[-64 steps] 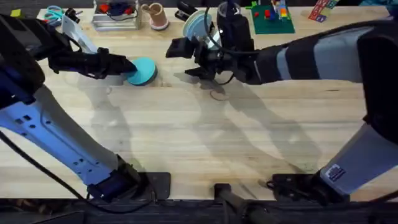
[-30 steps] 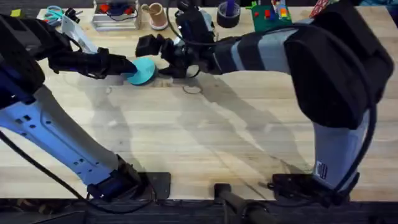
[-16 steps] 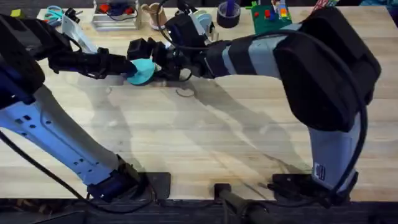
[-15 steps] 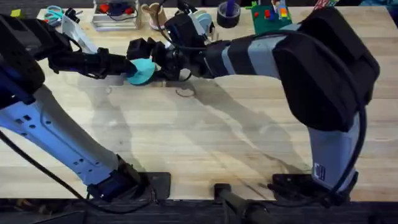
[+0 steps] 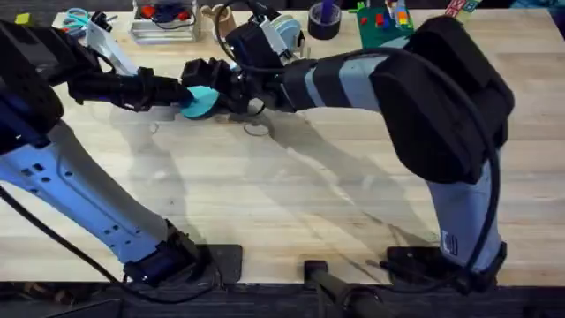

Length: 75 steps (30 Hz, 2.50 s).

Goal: Pick up the plates from the table one by one and place each into a slot on the dish rack.

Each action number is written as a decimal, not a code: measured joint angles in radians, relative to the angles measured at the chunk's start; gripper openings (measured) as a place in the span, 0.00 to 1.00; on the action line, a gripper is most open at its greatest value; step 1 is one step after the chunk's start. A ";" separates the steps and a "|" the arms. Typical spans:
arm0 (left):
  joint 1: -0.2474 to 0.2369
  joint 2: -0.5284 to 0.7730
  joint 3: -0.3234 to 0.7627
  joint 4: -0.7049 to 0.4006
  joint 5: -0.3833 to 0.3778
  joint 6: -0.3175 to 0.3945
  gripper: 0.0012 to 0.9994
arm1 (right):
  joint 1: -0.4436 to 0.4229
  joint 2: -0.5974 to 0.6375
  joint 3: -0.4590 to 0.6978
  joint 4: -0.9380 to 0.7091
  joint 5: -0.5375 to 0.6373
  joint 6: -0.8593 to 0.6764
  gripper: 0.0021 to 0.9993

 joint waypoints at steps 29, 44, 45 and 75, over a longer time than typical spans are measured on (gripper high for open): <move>0.007 0.000 0.005 -0.002 0.003 0.000 0.04 | 0.009 0.024 0.003 -0.040 0.051 -0.061 0.03; -0.007 0.032 0.092 -0.169 -0.068 0.010 0.04 | 0.019 -0.083 0.003 -0.232 0.105 -0.173 0.03; -0.009 0.032 0.098 -0.179 -0.068 0.013 0.04 | 0.019 -0.094 0.003 -0.245 0.113 -0.189 0.03; -0.222 -0.535 0.123 -0.259 -0.296 -0.015 0.04 | -0.133 -0.557 -0.001 -0.752 0.215 -0.459 0.03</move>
